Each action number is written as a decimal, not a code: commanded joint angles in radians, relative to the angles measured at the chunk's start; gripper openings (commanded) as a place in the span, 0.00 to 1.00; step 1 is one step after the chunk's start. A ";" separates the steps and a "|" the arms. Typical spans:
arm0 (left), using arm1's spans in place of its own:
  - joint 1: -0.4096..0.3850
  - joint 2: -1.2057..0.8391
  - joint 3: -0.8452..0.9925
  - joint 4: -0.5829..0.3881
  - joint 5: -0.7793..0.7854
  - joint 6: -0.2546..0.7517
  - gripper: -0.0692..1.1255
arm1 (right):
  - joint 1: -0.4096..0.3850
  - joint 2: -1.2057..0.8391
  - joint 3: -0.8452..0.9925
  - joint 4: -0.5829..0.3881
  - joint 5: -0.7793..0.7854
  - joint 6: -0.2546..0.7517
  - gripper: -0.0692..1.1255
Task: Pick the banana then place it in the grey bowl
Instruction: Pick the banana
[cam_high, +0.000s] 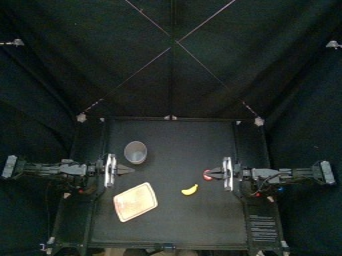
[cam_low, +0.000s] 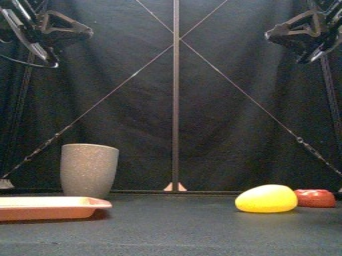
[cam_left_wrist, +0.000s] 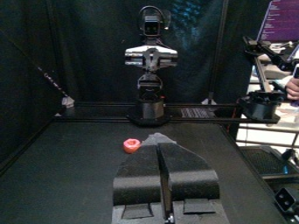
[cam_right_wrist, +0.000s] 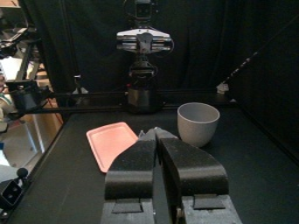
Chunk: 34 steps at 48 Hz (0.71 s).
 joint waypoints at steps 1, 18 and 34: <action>0.020 0.014 -0.009 -0.023 -0.005 0.002 0.12 | -0.017 0.041 -0.012 -0.002 -0.003 0.005 0.07; 0.029 0.014 -0.028 -0.029 -0.015 0.002 0.08 | -0.058 0.420 -0.156 -0.003 0.031 0.006 0.09; 0.040 0.017 -0.020 -0.028 -0.015 0.005 0.08 | -0.025 0.617 -0.252 0.117 0.173 0.063 0.75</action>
